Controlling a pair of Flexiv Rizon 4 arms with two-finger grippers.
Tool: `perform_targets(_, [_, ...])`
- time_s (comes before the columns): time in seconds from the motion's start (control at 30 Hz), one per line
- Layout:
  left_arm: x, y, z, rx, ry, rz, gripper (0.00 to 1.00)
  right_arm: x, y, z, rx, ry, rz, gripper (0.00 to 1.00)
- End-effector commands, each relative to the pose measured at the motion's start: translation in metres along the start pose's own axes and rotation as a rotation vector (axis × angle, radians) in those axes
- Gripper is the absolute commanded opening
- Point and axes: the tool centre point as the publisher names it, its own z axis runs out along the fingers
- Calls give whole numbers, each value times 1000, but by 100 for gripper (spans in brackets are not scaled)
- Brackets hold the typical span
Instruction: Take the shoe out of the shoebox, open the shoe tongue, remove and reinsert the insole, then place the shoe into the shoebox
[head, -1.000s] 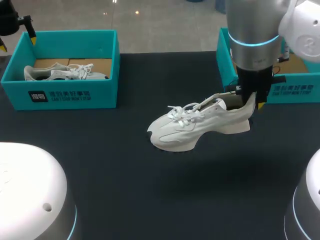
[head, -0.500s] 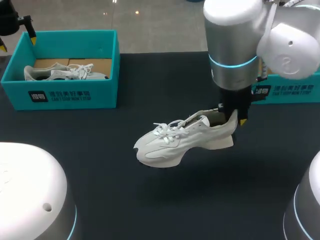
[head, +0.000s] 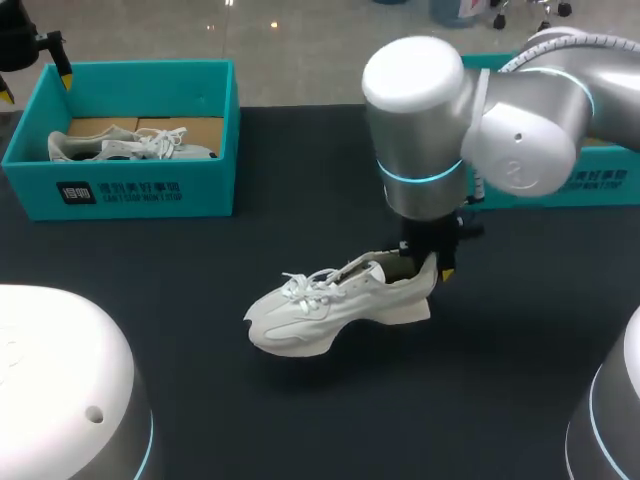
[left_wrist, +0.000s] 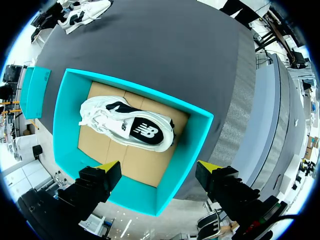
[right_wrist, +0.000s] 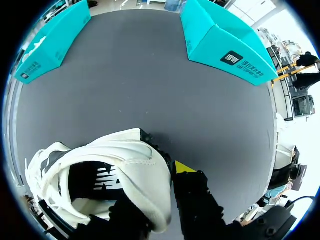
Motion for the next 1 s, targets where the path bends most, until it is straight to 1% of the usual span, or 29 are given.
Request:
perform_targets(0.03, [0,0,0,0,1,1,100,19,2,21,-7,5,-5,0])
perform_targets(0.17, [0,0,0,0,1,1,100,25,7,34,-5,-20,5,0])
perform_targets(0.4, [0,0,0,0,1,1,100,28,13,53,19,-26,37,0])
perform_targets(0.6, [0,0,0,0,1,1,100,29,14,59,29,-36,40,0])
perform_targets(0.77, [0,0,0,0,1,1,100,27,15,58,30,-31,38,0])
perform_targets(0.8, [0,0,0,0,1,1,100,27,15,58,29,-30,37,17])
perform_targets(0.83, [0,0,0,0,1,1,100,26,14,56,32,-24,35,41])
perform_targets(0.87, [0,0,0,0,1,1,100,26,14,54,32,-23,35,76])
perform_targets(0.9, [0,0,0,0,1,1,100,26,13,52,30,-20,33,100])
perform_targets(1.0, [0,0,0,0,1,1,100,25,9,41,18,-8,23,100])
